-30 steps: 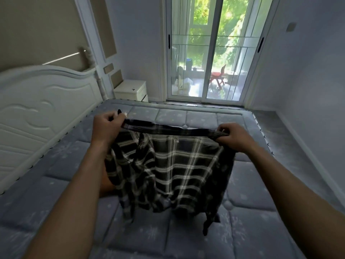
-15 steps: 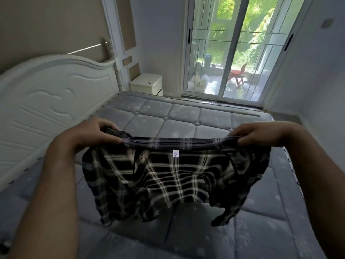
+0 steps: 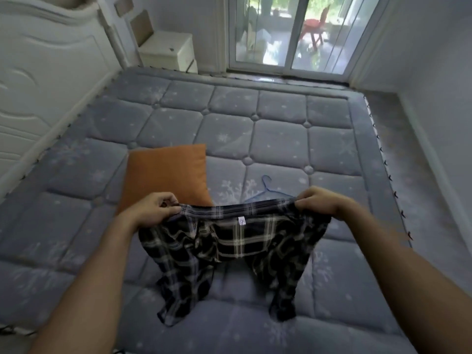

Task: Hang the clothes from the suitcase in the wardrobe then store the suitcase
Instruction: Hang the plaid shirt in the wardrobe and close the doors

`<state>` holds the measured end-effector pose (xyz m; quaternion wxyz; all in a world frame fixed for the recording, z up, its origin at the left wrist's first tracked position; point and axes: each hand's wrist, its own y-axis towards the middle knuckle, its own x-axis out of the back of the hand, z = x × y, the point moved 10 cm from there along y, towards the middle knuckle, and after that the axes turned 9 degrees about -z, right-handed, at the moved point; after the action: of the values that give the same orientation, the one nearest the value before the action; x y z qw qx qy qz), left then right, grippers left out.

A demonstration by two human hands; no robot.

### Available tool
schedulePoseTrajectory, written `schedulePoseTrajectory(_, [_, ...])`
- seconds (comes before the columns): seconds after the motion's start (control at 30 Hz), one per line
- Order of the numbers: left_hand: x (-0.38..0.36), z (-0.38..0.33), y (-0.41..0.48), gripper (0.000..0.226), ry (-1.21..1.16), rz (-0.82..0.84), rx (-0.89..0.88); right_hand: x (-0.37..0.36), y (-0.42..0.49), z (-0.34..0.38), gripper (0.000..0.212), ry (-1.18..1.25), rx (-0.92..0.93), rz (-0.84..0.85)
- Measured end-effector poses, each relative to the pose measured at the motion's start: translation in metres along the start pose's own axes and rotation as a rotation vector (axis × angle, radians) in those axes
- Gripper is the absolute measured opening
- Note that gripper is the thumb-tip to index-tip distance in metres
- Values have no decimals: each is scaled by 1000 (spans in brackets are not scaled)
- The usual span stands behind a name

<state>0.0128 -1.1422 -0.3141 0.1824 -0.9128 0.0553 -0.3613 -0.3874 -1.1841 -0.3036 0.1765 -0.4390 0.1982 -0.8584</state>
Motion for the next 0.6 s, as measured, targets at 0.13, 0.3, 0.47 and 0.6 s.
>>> schedulePoseTrajectory(0.13, [-62,42,43,17,20,102,70,-45,51,-58,32,-189,-58,-141])
schedulePoseTrajectory(0.3, [-137,99,88,21,56,251,124,-101,91,-117,34,-254,-211,-202])
schedulePoseTrajectory(0.47, [-169,150,147,17,22,125,225,-148,144,-165,19,-339,-264,-108])
schedulePoseTrajectory(0.6, [-182,187,190,19,-5,-37,268,-165,195,-180,21,-300,-299,-111])
